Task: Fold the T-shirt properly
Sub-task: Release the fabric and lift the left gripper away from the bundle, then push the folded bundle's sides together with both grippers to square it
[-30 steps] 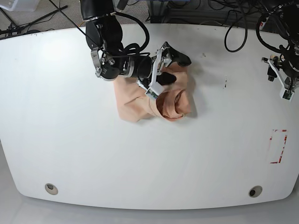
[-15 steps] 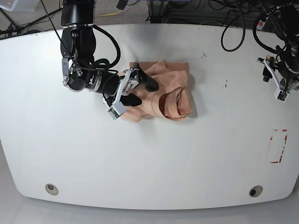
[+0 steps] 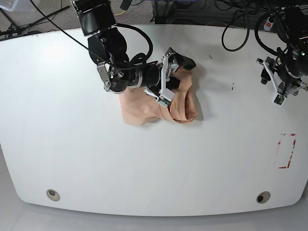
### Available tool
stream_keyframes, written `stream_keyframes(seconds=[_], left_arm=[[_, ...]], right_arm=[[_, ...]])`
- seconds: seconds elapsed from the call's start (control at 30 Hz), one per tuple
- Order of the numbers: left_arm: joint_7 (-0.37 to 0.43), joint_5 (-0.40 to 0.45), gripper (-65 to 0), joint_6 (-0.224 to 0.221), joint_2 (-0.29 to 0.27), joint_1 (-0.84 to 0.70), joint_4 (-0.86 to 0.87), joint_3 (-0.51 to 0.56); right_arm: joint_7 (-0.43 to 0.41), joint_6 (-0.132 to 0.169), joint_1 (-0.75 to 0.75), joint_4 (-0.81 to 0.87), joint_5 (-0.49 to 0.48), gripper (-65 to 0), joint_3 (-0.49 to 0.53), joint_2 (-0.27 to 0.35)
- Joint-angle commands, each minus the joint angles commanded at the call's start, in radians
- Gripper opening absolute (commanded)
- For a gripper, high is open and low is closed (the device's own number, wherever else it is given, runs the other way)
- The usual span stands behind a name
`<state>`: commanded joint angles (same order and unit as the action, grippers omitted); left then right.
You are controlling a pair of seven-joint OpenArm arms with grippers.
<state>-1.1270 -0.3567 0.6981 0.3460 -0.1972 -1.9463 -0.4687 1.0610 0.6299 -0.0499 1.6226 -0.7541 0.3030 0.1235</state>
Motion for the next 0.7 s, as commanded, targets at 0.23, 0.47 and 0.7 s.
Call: stream_keyframes(seconds=[0.23,0.47,0.7], left_arm=[[0.046,0.0,-32.5,0.0,0.021,0.005,-0.002,0.123],[0.066,-0.002,-32.5,0.0,-0.017,0.066,-0.023,0.31],[0.084,0.0,-32.5,0.0,-0.206,0.155,-0.029,0.416]], right_arm=[[0.0,0.009,0.021,0.241,0.0,-14.9,-0.006,0.124],[-0.005,0.009,0.006,0.203,0.0,-14.9,-0.187,0.135],[-0.008,0.009,-0.129,-0.029,0.008,-18.9,-0.376,0.101]])
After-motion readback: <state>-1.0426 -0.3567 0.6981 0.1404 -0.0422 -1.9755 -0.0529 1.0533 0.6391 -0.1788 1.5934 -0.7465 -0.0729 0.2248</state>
